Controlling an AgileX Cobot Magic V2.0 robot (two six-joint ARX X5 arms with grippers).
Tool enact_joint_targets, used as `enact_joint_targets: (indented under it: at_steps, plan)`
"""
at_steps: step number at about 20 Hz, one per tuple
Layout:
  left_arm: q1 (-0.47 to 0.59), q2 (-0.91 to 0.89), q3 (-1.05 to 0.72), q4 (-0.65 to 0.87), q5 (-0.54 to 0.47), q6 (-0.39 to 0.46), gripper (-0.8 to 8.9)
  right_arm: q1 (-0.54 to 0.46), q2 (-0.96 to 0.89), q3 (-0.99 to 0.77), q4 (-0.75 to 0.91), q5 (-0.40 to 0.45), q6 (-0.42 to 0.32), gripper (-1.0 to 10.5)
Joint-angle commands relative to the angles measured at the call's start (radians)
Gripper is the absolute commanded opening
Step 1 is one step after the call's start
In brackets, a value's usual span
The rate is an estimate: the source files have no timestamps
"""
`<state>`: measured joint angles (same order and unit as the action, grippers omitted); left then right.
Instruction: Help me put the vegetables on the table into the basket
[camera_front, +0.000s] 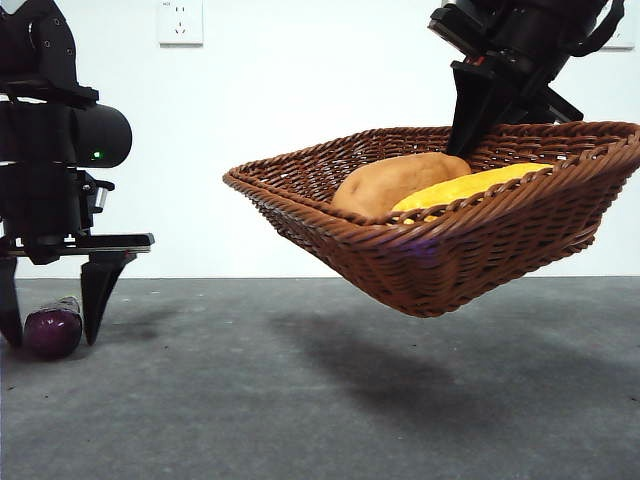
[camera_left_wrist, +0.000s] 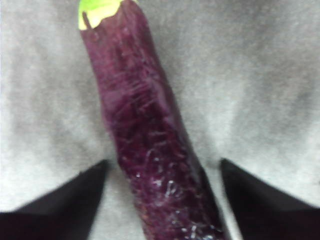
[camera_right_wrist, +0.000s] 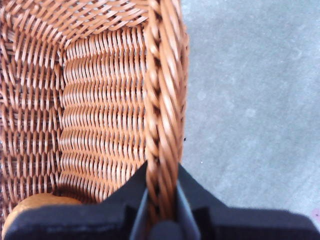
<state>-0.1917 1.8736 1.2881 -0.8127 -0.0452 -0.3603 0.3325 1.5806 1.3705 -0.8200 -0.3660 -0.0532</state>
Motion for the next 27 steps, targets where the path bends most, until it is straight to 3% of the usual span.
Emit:
enact_joint_targets:
  at_steps: [1, 4, 7, 11, 14, 15, 17, 20, 24, 27]
  plan:
    - [0.003, 0.008, -0.004, 0.008, 0.0, 0.002, -0.08, 0.0, -0.002, -0.001, 0.012, -0.012, -0.004, -0.1]
    - [0.003, -0.006, -0.004, 0.014, 0.002, 0.077, -0.08, 0.0, -0.002, -0.001, 0.011, -0.012, -0.004, -0.1]
    - [0.004, -0.112, -0.004, 0.046, 0.021, 0.212, -0.08, 0.0, -0.001, -0.001, 0.008, -0.012, -0.003, -0.1]
    - [0.001, -0.401, -0.004, 0.069, 0.105, 0.505, -0.08, 0.003, 0.0, -0.001, 0.0, -0.013, 0.013, -0.1]
    - [-0.018, -0.612, -0.004, 0.033, 0.305, 0.642, -0.08, 0.026, 0.002, -0.001, 0.0, -0.025, 0.034, -0.1]
    - [-0.039, -0.662, -0.004, -0.003, 0.322, 0.742, -0.08, 0.046, 0.004, -0.001, 0.0, -0.027, 0.043, -0.1]
    - [-0.119, -0.715, -0.004, -0.13, 0.309, 0.925, -0.08, 0.086, 0.01, -0.001, -0.005, -0.027, 0.05, -0.1]
    - [-0.251, -0.717, -0.004, -0.253, 0.187, 1.083, -0.08, 0.161, 0.043, -0.001, -0.021, -0.027, 0.054, -0.1]
    - [-0.454, -0.699, -0.004, -0.311, -0.013, 1.242, -0.09, 0.231, 0.106, -0.001, -0.016, -0.031, 0.053, -0.1]
    - [-0.528, -0.642, -0.004, -0.333, -0.05, 1.327, -0.08, 0.25, 0.11, -0.001, 0.012, -0.121, 0.052, -0.1]
